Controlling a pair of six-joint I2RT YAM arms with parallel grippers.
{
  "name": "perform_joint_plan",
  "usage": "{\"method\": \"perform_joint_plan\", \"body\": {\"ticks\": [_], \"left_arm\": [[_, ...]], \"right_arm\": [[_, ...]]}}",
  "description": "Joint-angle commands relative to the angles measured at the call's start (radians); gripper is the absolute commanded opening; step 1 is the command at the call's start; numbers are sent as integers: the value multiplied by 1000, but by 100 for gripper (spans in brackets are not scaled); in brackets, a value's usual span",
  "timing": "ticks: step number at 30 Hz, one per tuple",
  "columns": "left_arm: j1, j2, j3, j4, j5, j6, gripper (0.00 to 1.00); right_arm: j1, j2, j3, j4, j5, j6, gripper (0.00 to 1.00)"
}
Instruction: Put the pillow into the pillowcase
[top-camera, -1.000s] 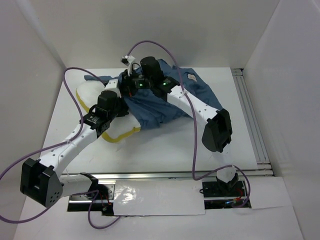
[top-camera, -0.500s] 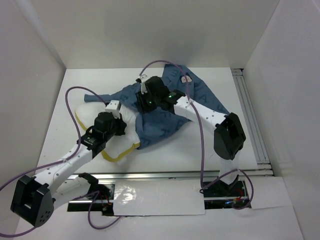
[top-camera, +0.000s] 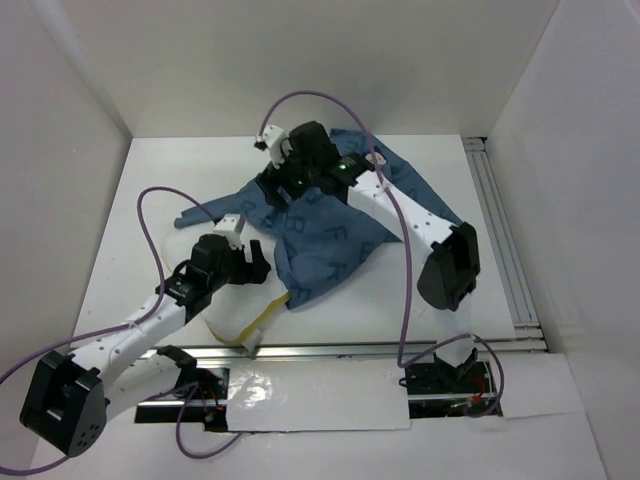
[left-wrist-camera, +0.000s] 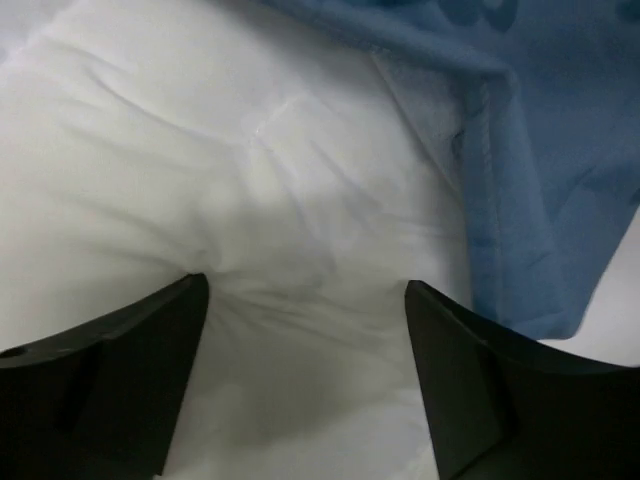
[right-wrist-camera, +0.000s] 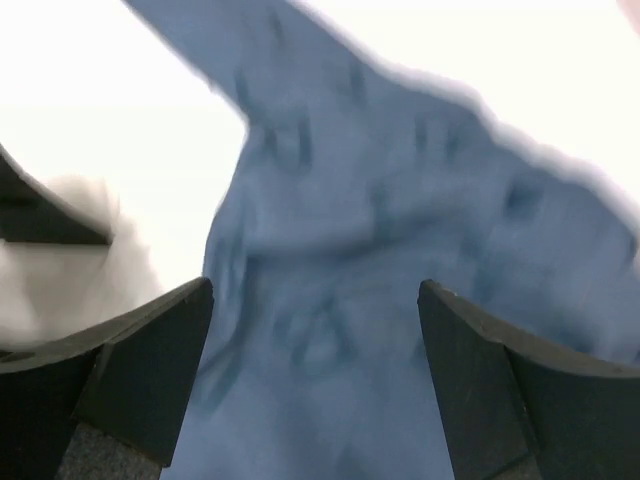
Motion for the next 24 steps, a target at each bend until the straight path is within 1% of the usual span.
{"method": "perform_joint_plan", "body": {"ticks": [1,2,3,6,7,8,9,10,11,12,13,16,17,19,20,21,22,24], "left_arm": [[2,-55,119,-130,-119,-158,100],[2,-68,139,-165,-145,-189,100],[2,-82,174,-237,-203,-250,100],[26,-104,222,-329,-259,-308,100],[35,-104,231,-363,-289,-337,100],[35,-95,240,-363,-305,-354,100],[58,-63,241,-378,-316,-368,100],[68,-41,241,-378,-302,-368,100],[77,-17,251,-378,-302,-368,100],[77,38,251,-378,-291,-368,100],[89,68,251,-362,-273,-355,100],[98,173,263,-340,-264,-355,100],[98,192,264,-329,-264,-355,100],[98,224,273,-288,-282,-344,99],[107,253,273,-271,-282,-332,99],[108,270,273,-259,-282,-332,97],[120,287,273,-239,-273,-332,97],[120,345,283,-216,-259,-319,89]], "right_arm": [[42,169,169,-56,-96,-237,90],[52,201,233,-56,-96,-251,92],[61,254,258,-56,-74,-262,92],[82,317,315,7,-40,-275,96],[93,350,315,35,-3,-262,96],[93,365,315,99,11,-253,97],[93,379,315,139,29,-239,97],[93,408,303,183,76,-186,97],[102,423,303,263,107,-152,97],[102,439,303,300,139,-115,97],[102,466,303,329,202,-57,88],[102,476,272,400,287,-12,68],[102,460,251,435,287,-2,57],[102,433,173,478,287,9,52],[102,408,151,512,319,23,49],[102,396,118,529,336,32,38],[102,387,105,542,348,44,33],[102,365,96,567,391,54,20]]}}
